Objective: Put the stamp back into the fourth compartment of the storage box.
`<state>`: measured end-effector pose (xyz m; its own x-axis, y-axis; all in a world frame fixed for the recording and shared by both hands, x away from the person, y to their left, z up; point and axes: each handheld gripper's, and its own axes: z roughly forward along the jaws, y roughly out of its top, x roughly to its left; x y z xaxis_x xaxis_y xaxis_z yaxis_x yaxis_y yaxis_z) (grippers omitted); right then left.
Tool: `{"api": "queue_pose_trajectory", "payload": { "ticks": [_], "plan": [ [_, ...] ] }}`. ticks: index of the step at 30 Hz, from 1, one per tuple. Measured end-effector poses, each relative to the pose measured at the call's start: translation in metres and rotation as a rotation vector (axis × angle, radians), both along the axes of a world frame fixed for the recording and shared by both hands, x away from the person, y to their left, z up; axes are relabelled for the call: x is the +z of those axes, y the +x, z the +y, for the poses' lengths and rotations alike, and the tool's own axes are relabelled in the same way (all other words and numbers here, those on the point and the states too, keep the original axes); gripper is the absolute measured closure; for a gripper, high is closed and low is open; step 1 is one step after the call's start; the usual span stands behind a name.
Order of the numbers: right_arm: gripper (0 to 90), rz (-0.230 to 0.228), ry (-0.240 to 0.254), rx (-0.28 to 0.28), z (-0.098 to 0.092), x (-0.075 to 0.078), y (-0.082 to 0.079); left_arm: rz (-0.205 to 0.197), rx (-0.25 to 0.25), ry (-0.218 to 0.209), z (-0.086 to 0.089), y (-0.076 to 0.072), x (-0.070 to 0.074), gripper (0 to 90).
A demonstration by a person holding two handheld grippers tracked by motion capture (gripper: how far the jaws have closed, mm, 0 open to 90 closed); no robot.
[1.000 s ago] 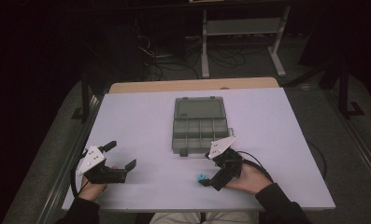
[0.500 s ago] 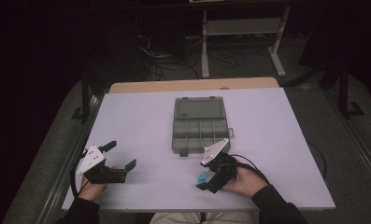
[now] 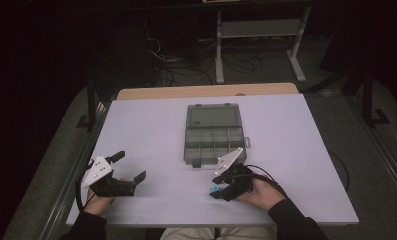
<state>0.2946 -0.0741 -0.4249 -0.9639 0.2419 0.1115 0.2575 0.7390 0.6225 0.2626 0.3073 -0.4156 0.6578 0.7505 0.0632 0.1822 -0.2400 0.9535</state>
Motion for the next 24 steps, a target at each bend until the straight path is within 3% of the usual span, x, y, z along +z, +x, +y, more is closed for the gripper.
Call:
{"api": "queue_pose_trajectory", "payload": {
  "ticks": [2,7,24],
  "plan": [
    [61.9,0.003,-0.008,0.007,0.000,-0.001,0.000,0.001,0.002,-0.004,0.000,0.000,0.000,0.0],
    [70.5,-0.011,-0.006,0.009,0.000,0.001,-0.001,0.000,0.000,-0.003,0.000,0.000,0.000,0.0],
    [71.0,-0.023,0.033,0.000,-0.005,0.016,0.003,0.001,-0.001,-0.001,0.000,0.000,0.000,0.0]
  ]
}}
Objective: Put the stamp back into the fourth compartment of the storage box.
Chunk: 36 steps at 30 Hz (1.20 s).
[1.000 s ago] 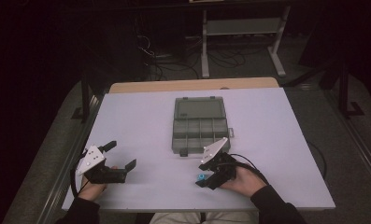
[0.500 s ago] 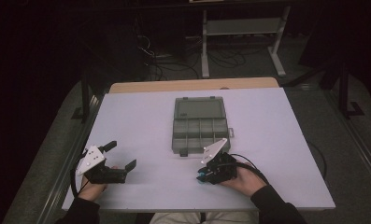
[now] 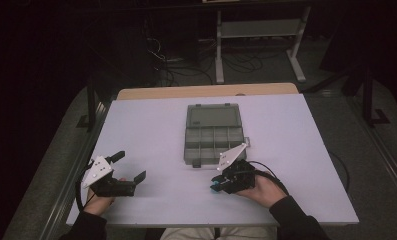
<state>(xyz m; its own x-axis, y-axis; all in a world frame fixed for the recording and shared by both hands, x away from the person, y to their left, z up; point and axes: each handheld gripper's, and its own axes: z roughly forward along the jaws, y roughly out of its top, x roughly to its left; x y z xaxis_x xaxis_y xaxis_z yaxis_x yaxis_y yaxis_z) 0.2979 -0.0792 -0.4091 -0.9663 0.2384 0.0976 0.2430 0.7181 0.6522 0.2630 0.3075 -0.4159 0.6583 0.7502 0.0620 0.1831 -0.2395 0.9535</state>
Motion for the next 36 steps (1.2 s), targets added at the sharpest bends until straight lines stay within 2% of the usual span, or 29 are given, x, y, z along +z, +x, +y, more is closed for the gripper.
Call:
{"api": "queue_pose_trajectory", "payload": {
  "ticks": [6,24,36],
  "plan": [
    [71.0,0.003,0.014,-0.006,-0.002,0.006,0.003,0.001,0.002,0.001,0.000,0.000,0.000,0.0],
    [70.9,-0.031,0.024,-0.015,-0.006,0.032,0.010,-0.001,0.001,0.000,0.000,0.000,0.000,0.0],
    [70.9,-0.049,0.030,-0.026,-0.010,0.043,0.017,-0.002,0.001,-0.003,0.000,0.000,0.000,0.0]
  ]
}}
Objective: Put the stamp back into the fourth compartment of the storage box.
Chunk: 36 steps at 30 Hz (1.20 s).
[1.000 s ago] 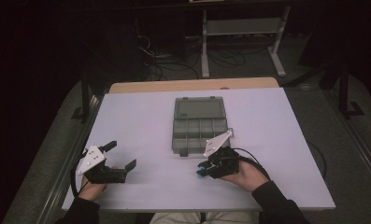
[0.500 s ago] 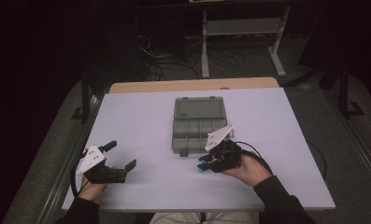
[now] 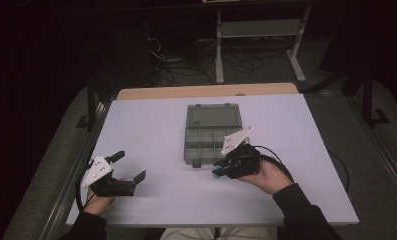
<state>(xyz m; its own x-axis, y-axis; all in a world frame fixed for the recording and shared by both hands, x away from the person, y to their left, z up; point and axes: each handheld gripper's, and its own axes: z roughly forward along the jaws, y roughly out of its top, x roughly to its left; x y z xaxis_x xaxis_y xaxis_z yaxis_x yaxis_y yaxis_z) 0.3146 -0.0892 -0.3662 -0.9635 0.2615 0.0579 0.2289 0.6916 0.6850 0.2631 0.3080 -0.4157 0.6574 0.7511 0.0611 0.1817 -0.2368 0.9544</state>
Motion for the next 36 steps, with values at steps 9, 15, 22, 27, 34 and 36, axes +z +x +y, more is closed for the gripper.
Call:
{"api": "queue_pose_trajectory", "payload": {
  "ticks": [9,15,22,27,34,36],
  "plan": [
    [70.9,-0.016,-0.011,-0.004,0.000,0.012,0.007,-0.001,0.002,0.000,0.000,0.000,0.000,0.0],
    [70.9,-0.021,-0.011,-0.007,0.000,0.015,0.013,0.000,0.003,-0.002,0.001,0.000,0.000,0.0],
    [70.9,-0.020,-0.012,-0.017,-0.001,0.019,0.020,0.001,0.004,-0.002,0.000,0.000,0.000,0.0],
    [70.9,-0.019,-0.018,-0.028,-0.001,0.021,0.025,0.001,0.004,-0.001,0.000,0.000,0.000,0.0],
    [70.9,-0.017,-0.031,-0.041,-0.003,0.022,0.034,0.001,0.004,-0.003,0.001,0.000,0.000,0.0],
    [70.9,-0.019,-0.035,-0.045,-0.004,0.023,0.037,0.001,0.003,-0.002,0.001,0.000,0.000,0.0]
  ]
}}
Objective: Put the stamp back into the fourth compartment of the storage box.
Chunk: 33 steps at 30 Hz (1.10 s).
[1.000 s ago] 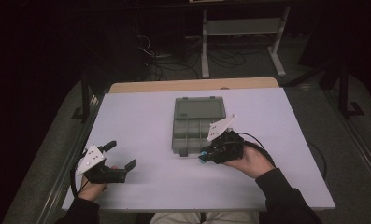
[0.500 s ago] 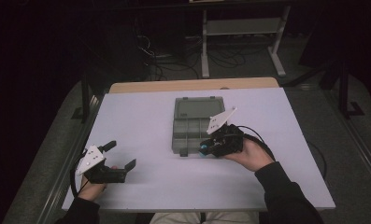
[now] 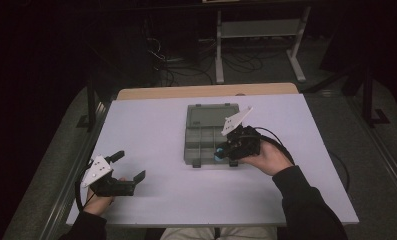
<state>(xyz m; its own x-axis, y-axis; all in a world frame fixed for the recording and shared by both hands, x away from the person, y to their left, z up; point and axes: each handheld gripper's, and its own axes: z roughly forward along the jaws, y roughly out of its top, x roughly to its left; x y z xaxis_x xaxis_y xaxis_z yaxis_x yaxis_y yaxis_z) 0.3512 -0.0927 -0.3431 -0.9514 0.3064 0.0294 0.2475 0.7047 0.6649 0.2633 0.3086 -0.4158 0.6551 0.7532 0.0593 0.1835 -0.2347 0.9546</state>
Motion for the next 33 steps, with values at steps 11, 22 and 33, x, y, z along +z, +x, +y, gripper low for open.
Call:
{"api": "queue_pose_trajectory", "payload": {
  "ticks": [11,22,33],
  "plan": [
    [70.9,-0.016,-0.003,-0.023,-0.006,0.007,0.013,0.001,0.001,0.001,0.000,0.000,0.000,0.0],
    [71.0,-0.032,-0.001,-0.068,-0.017,0.009,0.024,0.000,-0.002,0.004,0.000,0.001,0.000,0.0],
    [71.0,-0.024,0.008,-0.095,-0.025,0.007,0.035,0.000,-0.001,0.003,0.000,0.001,0.000,0.0]
  ]
}}
